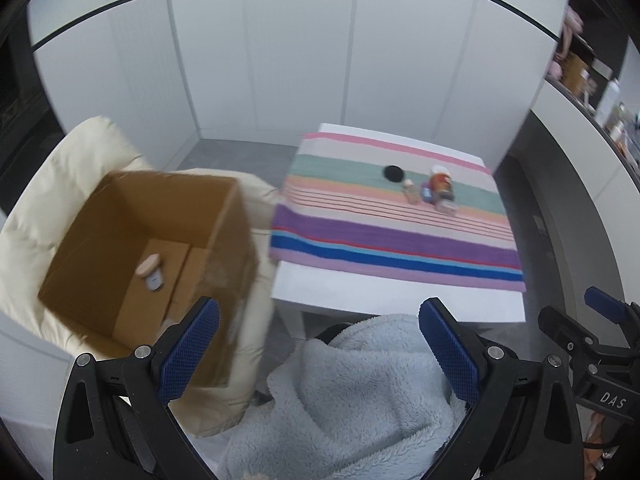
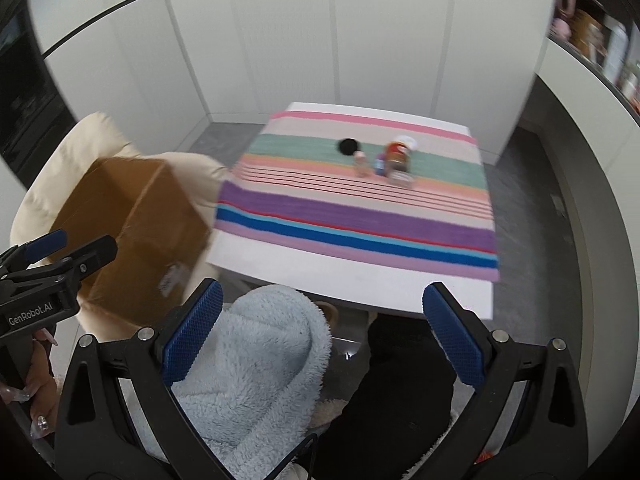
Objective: Organize objects
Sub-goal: 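Withdraw both open tools from the box back toward the striped table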
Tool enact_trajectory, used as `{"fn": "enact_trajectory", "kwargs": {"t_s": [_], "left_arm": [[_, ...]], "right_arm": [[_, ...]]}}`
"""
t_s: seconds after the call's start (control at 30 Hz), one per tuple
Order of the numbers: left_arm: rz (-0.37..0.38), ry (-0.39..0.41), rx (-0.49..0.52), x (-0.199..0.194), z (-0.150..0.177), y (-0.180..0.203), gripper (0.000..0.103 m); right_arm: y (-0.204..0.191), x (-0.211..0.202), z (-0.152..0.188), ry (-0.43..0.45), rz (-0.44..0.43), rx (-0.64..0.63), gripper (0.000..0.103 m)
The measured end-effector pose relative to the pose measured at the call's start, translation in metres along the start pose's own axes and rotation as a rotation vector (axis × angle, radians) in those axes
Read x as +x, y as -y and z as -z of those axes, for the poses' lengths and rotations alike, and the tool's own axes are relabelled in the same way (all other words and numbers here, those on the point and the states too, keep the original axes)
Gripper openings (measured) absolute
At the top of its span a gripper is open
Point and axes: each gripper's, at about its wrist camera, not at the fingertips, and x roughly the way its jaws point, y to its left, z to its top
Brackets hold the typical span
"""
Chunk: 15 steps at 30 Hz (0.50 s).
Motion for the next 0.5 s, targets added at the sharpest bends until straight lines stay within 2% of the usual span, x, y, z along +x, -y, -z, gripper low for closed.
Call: {"fn": "enact_trajectory", "kwargs": {"t_s": [0.23, 0.5], "left_arm": [[0.042, -0.022, 0.067, 0.014, -0.009, 0.036, 0.101], [0.053, -0.056, 0.089, 0.038, -0.019, 0.053, 0.101]], "right_arm": [[0.050, -0.002, 0.011, -0.012, 0.052, 0.112, 0.102], [0.075, 0.012, 0.012, -0.035, 0.086, 0.152, 0.102]]}}
